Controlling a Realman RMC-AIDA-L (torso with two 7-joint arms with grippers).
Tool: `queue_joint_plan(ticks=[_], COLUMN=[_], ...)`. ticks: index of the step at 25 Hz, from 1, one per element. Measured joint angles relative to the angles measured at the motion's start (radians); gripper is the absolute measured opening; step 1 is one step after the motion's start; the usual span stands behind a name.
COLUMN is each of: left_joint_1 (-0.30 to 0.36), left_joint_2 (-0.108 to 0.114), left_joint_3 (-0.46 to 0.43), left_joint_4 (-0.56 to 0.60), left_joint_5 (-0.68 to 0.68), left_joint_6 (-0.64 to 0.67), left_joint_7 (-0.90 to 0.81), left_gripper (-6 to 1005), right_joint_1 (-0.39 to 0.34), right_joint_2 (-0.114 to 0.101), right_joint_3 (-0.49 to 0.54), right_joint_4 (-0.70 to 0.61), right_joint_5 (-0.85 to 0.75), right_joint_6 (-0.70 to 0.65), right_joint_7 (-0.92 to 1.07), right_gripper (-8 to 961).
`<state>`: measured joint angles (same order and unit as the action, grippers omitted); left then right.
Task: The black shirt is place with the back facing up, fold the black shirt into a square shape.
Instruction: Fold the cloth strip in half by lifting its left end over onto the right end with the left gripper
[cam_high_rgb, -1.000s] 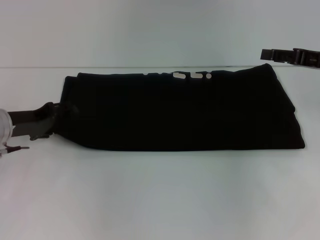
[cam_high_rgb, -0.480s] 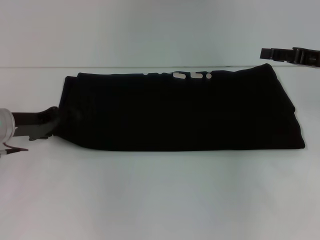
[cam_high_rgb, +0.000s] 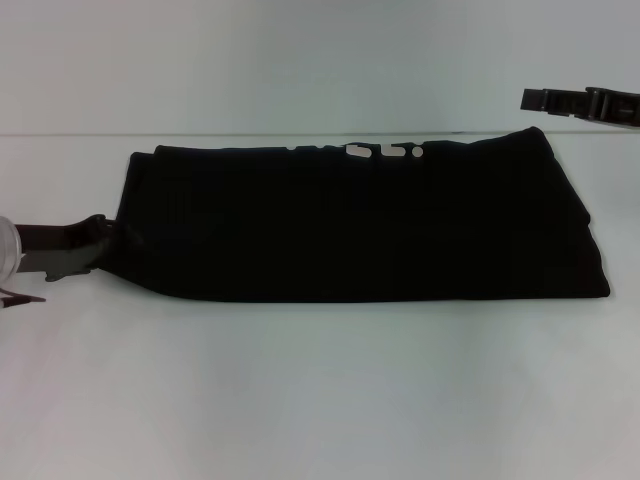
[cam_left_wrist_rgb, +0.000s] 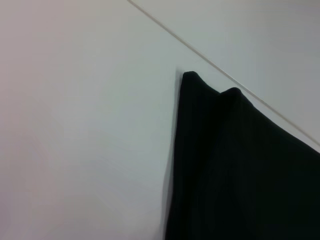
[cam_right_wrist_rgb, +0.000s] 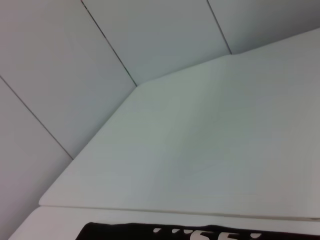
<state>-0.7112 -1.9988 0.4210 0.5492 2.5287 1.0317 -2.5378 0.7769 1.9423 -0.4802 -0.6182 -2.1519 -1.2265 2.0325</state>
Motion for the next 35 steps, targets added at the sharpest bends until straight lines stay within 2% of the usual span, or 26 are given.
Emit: queue_joint_plan(ticks=[4,15,21,29,35], left_joint_1=[-0.002,-0.003,0.011,0.06,0.102], left_joint_2=[0.0,0.0,0.0,0.002,0.011], left_joint_3=[0.0,0.0,0.001,-0.005,-0.011], left_joint_4=[0.0,0.001,0.041,0.144,0.236], left_joint_5=[0.009,0.027,0.036,0.032,0.03], left_joint_6=[-0.002,-0.002,0.022,0.093,0.136], left_joint_7=[0.0,0.001,0.027,0.083,0.091], left_gripper=[473,239,18,7,7], right_joint_1=[0.0,-0.001,-0.005,0.003,0.014], right_joint_2=[-0.002,-0.002,0.01,0.033,0.065], right_joint_3=[0.0,0.0,0.0,-0.008,-0.007], right_joint_4=[0.0,0.003,0.008,0.037,0.047], right_joint_5=[0.005,0.007,0.008,0.008,0.008], right_joint_6=[0.001,0.001,0.019,0.078,0.102], right_joint_7=[0.0,0.0,-0.002,-0.02,-0.048], right_gripper=[620,620,619,619,619])
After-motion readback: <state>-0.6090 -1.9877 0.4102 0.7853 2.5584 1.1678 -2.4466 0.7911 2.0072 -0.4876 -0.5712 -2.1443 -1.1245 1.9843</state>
